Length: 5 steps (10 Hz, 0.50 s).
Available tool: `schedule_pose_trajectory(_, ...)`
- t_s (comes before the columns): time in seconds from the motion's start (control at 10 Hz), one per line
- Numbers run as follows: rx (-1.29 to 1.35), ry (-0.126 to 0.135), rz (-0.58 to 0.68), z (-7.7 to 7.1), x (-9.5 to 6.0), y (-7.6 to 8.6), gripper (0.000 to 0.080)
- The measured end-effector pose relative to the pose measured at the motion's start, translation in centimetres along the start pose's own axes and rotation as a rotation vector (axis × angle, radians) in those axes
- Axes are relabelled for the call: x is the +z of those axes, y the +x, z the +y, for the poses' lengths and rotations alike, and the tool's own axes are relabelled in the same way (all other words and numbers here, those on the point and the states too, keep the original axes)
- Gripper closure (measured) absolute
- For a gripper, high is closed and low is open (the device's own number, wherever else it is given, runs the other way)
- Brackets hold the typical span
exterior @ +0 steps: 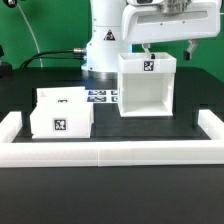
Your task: Assemble drawer
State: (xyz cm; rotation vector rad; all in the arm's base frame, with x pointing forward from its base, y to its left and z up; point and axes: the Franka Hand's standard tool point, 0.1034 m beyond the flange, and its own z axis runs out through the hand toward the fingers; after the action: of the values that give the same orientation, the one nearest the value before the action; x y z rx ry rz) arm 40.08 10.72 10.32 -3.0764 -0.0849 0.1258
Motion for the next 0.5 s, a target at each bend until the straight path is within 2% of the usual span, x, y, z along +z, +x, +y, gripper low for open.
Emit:
schedule_pose_trajectory(0.2, -0.001, 0.000, 0.000, 0.01, 0.00, 0.01, 0.0394)
schedule_pose_trajectory(0.3, -0.001, 0.000, 0.000, 0.01, 0.00, 0.01, 0.0394)
schedule_pose_trajectory(0.4, -0.001, 0.000, 0.000, 0.01, 0.00, 0.01, 0.0578)
schedule_pose_trajectory(0.5, -0.001, 0.000, 0.000, 0.01, 0.00, 0.01, 0.0707)
